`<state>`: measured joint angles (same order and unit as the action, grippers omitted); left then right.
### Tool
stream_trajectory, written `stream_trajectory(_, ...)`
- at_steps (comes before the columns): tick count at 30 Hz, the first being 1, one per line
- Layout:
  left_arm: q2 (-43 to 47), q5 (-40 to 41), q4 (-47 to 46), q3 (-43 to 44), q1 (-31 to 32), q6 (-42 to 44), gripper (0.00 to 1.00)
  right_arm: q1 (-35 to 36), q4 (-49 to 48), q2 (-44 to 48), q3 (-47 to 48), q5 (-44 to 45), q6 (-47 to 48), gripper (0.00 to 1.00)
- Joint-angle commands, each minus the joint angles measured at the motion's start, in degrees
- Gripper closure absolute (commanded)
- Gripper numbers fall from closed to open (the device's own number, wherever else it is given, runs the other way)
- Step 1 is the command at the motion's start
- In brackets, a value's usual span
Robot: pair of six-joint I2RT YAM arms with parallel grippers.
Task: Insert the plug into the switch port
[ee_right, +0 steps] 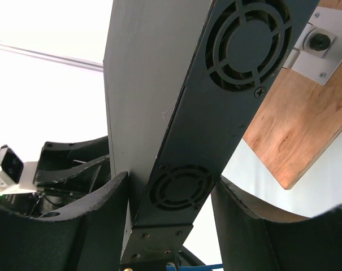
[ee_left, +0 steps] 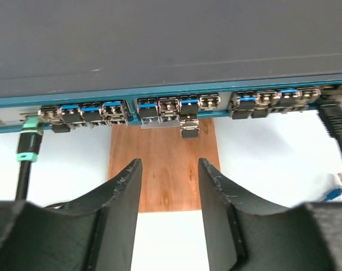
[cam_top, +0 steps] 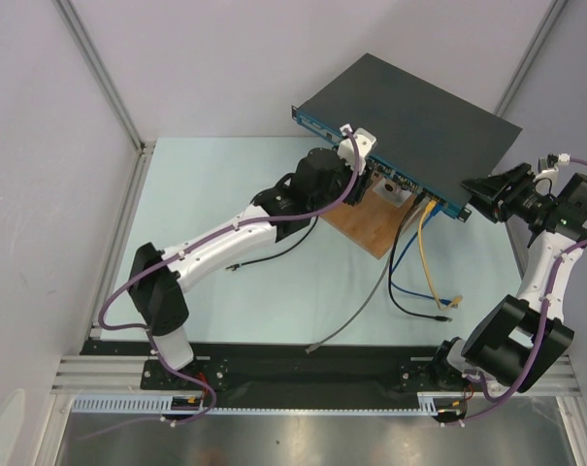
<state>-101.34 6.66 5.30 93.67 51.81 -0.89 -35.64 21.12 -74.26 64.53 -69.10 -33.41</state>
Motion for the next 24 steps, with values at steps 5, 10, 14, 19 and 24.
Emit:
stream_trajectory(5, 2.4, -1.8, -1.1, 0.2, 0.0, -1.6, 0.74, 1.8, -2.2, -0.2, 1.8, -1.9, 4.1, 1.0)
stream_trajectory(10, -0.1, -2.1, -1.3, 2.7, 0.0, -1.6, 0.84, 1.8, -1.9, -0.4, 2.4, -2.1, 4.5, 1.0)
stream_trajectory(14, -1.1, -2.1, -1.8, 3.8, 0.0, -1.1, 0.87, 1.8, -1.2, -0.5, 2.7, -2.2, 5.0, 1.0)
stream_trajectory(19, -2.2, -2.6, -1.9, 4.9, 0.0, -1.0, 0.87, 1.9, -0.7, -0.6, 2.6, -2.2, 5.4, 1.0)
stream_trajectory(24, -3.2, -2.6, -2.1, 6.0, 0.0, -0.7, 0.87, 1.9, -0.5, -0.6, 2.4, -2.3, 5.7, 1.0)
